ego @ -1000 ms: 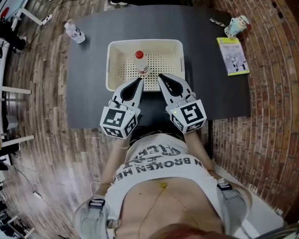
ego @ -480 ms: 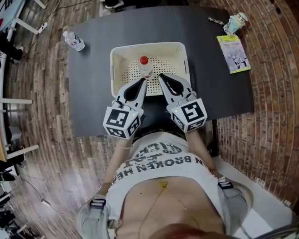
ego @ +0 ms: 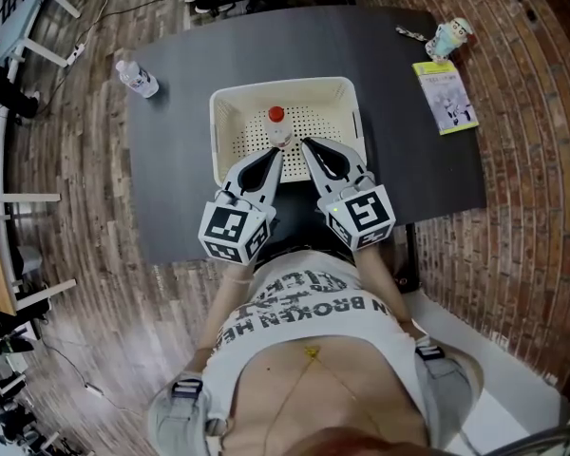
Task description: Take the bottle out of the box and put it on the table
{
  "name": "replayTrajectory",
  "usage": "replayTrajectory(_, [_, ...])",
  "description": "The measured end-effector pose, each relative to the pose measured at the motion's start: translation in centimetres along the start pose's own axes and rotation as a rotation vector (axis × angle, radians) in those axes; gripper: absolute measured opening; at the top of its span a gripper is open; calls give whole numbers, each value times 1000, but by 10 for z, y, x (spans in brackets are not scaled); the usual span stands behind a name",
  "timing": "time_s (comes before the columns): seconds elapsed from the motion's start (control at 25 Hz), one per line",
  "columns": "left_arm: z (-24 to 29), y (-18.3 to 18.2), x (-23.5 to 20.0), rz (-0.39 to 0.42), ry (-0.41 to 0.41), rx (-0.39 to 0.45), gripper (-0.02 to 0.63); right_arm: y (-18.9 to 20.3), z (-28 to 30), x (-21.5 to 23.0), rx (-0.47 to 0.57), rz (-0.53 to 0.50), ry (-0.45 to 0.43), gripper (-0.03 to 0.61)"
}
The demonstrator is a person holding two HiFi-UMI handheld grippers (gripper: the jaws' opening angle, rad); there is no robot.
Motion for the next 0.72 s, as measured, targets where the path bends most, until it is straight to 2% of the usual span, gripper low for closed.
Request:
replayTrajectory(0.4, [6, 0, -2, 2, 4, -5, 8, 2, 3, 2, -9, 4, 0, 9])
replayTrajectory(0.72, [17, 2, -22, 18, -67, -10, 8, 6, 4, 8, -29, 12, 1, 9])
Point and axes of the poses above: the fingertips, and each gripper's own axes: z forward along the fingers, x to its right, y out of its underside, the point moved 4 cm from there along -z, backward along the fingers, and after that the axes turned 7 degrees about -y, right-handed, at the moved point
